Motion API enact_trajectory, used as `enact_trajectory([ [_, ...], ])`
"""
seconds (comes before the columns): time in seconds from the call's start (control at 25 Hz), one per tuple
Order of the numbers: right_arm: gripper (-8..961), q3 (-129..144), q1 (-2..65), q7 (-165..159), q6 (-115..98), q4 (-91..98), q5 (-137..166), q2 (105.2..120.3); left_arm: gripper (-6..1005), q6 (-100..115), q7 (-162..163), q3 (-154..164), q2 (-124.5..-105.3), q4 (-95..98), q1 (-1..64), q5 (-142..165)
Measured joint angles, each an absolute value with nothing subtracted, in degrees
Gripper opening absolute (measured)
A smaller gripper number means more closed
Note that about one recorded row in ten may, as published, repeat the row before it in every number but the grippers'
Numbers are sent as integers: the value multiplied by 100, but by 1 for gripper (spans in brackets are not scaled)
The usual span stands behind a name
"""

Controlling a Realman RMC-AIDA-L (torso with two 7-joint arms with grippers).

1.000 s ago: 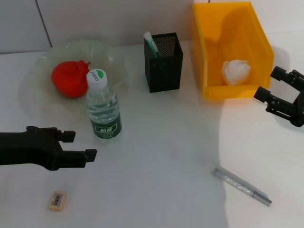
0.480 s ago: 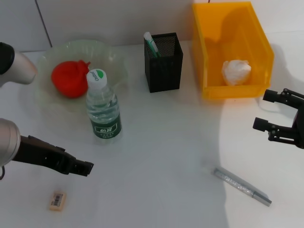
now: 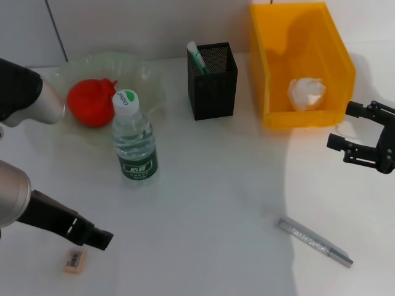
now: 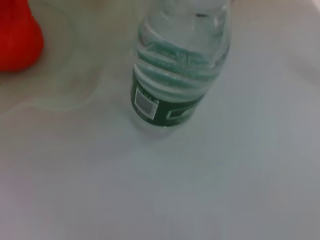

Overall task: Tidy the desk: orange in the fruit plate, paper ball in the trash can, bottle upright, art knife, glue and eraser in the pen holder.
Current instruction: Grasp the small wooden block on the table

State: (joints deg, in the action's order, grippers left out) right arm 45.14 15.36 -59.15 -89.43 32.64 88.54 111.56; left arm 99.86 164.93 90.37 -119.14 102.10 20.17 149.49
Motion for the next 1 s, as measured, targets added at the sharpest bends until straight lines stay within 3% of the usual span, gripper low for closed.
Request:
enact_trajectory([
  [1.0, 827, 4002, 1525, -5842, -8907, 3261, 8853, 11386, 772, 9663, 16510, 9593, -11918, 9473, 1961, 15536],
])
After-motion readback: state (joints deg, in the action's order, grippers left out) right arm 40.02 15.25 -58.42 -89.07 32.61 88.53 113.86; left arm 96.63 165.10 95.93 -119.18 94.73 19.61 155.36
